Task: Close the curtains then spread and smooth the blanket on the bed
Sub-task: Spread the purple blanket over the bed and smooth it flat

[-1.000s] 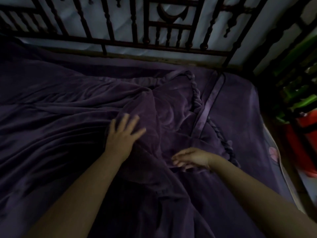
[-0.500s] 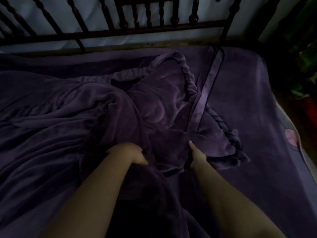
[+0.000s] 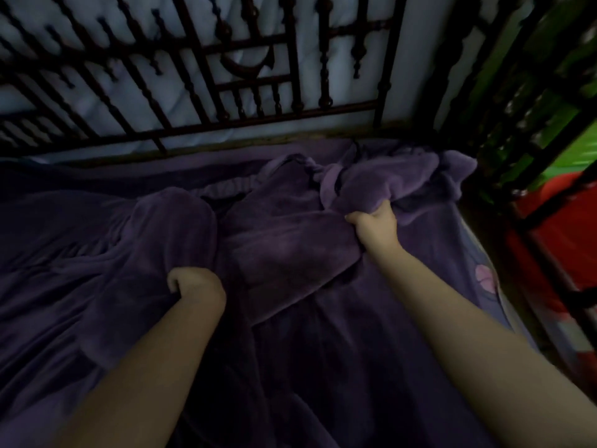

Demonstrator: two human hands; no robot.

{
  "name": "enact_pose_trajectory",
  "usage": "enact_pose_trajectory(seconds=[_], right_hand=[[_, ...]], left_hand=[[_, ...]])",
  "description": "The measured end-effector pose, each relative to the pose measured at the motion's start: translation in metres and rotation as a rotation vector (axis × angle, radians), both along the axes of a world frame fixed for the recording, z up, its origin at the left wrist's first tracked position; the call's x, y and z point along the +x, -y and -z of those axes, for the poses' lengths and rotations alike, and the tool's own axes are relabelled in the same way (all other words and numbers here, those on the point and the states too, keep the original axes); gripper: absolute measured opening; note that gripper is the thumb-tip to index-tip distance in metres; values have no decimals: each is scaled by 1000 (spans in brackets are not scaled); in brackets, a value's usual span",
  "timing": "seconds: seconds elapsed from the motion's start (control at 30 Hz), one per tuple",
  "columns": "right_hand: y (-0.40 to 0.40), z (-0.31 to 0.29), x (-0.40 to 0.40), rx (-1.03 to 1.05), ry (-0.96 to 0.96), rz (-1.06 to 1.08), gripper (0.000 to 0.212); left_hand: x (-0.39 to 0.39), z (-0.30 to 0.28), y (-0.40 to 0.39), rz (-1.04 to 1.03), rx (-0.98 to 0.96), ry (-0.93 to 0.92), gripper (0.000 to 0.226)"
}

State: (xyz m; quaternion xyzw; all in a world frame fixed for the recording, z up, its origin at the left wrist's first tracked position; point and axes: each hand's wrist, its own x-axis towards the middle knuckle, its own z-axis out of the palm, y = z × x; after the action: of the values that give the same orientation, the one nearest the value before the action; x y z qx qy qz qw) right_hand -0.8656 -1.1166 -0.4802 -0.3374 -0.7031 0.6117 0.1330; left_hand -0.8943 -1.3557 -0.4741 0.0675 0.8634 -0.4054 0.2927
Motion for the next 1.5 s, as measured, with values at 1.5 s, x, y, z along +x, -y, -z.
enact_pose_trajectory(seconds=[1.5], right_hand=[[-201,76,83,287,710,-507,49]], left_hand=[[32,68,-176,-309,987,228,68]])
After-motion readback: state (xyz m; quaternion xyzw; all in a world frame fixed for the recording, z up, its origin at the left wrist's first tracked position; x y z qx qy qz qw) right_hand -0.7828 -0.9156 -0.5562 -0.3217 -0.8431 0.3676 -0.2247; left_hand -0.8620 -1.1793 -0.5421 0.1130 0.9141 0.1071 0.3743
